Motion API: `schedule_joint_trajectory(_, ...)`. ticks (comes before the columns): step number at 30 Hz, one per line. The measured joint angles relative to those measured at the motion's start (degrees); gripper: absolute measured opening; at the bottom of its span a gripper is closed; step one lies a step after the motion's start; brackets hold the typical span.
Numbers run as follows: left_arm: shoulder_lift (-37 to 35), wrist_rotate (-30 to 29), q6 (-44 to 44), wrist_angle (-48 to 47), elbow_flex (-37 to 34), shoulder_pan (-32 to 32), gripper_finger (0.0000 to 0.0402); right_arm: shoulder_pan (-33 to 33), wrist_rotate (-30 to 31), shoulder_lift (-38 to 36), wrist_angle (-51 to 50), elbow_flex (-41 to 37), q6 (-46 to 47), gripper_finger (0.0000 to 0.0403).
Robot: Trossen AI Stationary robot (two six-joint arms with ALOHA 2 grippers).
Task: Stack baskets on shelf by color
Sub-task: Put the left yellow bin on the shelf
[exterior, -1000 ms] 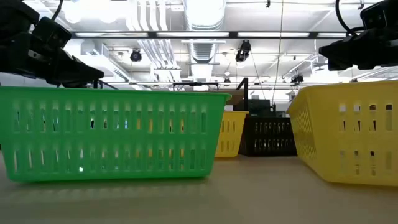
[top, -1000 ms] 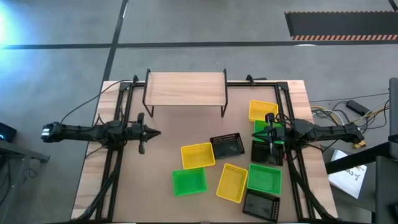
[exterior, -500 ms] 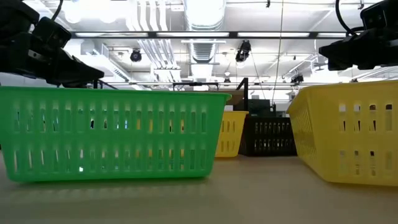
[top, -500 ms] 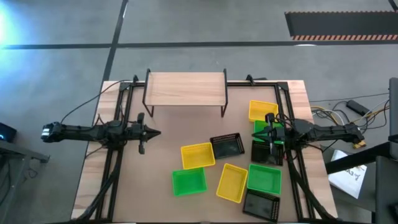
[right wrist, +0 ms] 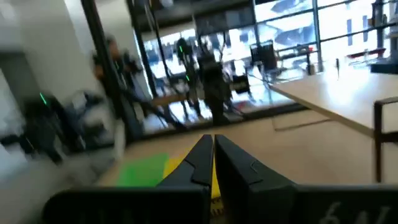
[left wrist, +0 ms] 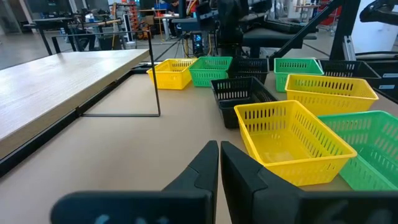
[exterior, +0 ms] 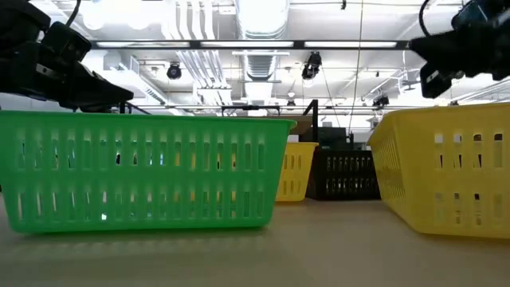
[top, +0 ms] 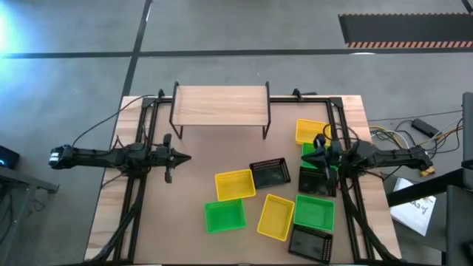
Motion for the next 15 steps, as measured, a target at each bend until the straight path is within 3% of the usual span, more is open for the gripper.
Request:
schedule_joint_trajectory(5,0.0,0.0,0.01,0.0,0.0,0.01,0.0002,3.49,-0.11,4.36,10.56,0.01,6.1,0.0009)
schedule_joint_trajectory(12,0.0,0.0,0.01,0.0,0.0,0.01,0.0002,13.22,16.88,22.55,19.05,0.52,2.03,0.0009)
schedule_joint_trajectory(15,0.02,0.0,0.01,0.0,0.0,-0.01,0.0002,15.21,19.85,33.31,19.97,4.63,1.97,0.0011)
